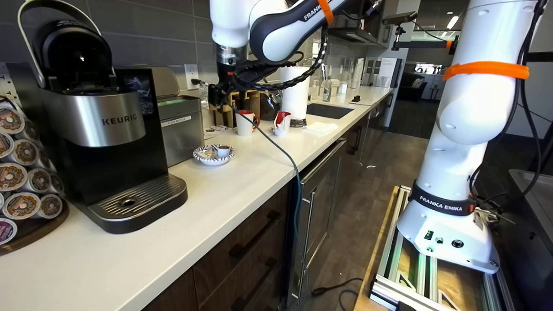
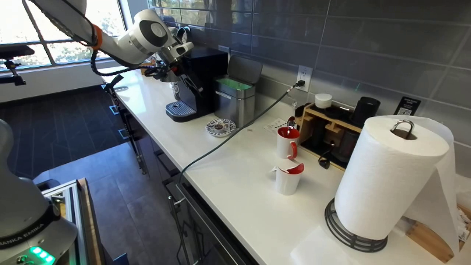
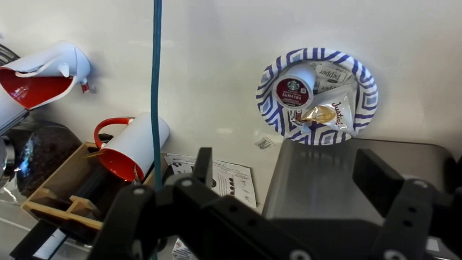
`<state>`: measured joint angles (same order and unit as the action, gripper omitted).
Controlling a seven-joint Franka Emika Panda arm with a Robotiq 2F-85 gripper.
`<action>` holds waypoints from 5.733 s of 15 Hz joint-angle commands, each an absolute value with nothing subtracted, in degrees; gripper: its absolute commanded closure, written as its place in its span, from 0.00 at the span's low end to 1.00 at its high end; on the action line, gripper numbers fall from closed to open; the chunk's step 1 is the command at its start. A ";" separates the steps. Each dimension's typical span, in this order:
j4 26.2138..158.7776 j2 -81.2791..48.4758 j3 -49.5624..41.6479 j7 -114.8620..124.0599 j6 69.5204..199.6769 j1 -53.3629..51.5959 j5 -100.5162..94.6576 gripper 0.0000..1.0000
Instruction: Put the item in the plate into the cabinet
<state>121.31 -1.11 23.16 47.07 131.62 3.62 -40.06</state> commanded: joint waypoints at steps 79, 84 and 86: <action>111.13 -22.43 2.37 3.94 163.90 -7.55 -4.89 1.00; 114.31 -16.72 2.77 1.02 162.38 -4.97 -3.83 1.00; 116.42 -13.27 6.62 -4.47 161.93 -0.88 1.91 1.00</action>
